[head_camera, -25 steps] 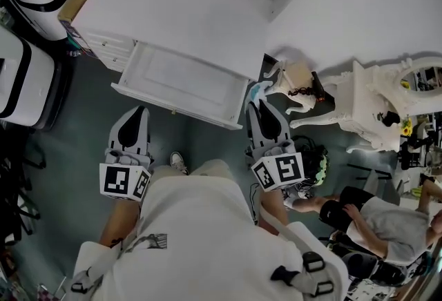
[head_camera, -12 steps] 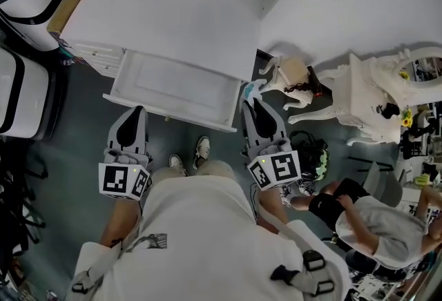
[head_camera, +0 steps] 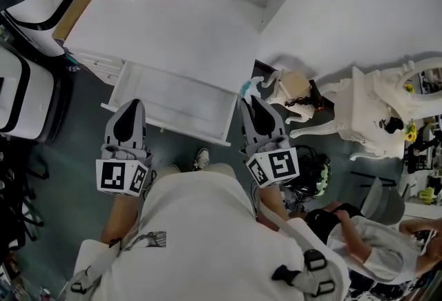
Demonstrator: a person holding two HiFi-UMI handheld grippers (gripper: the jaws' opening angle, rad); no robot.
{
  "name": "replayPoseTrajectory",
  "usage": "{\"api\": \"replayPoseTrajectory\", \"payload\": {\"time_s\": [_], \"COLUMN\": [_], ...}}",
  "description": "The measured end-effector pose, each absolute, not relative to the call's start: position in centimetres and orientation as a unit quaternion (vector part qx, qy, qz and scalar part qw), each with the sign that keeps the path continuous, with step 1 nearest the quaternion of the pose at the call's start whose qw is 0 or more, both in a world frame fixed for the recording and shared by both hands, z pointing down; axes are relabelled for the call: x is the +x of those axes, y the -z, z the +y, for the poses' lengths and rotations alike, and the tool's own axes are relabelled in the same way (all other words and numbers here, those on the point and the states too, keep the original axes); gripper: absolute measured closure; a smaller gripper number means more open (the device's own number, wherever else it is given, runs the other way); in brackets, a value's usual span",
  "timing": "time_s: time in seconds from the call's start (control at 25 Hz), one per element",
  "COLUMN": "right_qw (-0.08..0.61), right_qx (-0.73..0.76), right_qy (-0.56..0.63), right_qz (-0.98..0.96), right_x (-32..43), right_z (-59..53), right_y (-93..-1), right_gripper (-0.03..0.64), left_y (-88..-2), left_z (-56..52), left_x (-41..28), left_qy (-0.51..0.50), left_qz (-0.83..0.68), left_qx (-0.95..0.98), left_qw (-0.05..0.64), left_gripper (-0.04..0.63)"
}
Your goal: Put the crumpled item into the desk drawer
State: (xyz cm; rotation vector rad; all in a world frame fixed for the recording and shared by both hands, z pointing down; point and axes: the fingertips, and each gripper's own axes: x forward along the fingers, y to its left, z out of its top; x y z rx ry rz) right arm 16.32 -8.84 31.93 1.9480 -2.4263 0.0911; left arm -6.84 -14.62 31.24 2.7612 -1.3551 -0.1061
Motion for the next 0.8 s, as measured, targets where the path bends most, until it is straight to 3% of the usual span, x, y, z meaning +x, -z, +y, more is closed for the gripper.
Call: {"api": "replayPoseTrajectory", "payload": {"time_s": [0.48,0.8], "right_qw": [0.05,0.129], "right_qx": [0.591,0.564], "right_qy": [-0.042,-0.043], "right_qz": [-0.804,-0.815], "right_x": [15.7,12.7], "right_z": [-12.3,-15.4], "right_y": [-35.6,-41.0], "right_gripper": [0.54,0.538], "left_y": [-34.7,-35.7], "left_z": [-14.8,-15.5], "left_x": [-7.8,-9.3], "left_qy": [0.007,-0.002], "left_qz": [-0.476,-0.486], "left_qx": [0.877,0.871], "left_qw": [0.06,0.072], "left_gripper": [0.58,0.58]}}
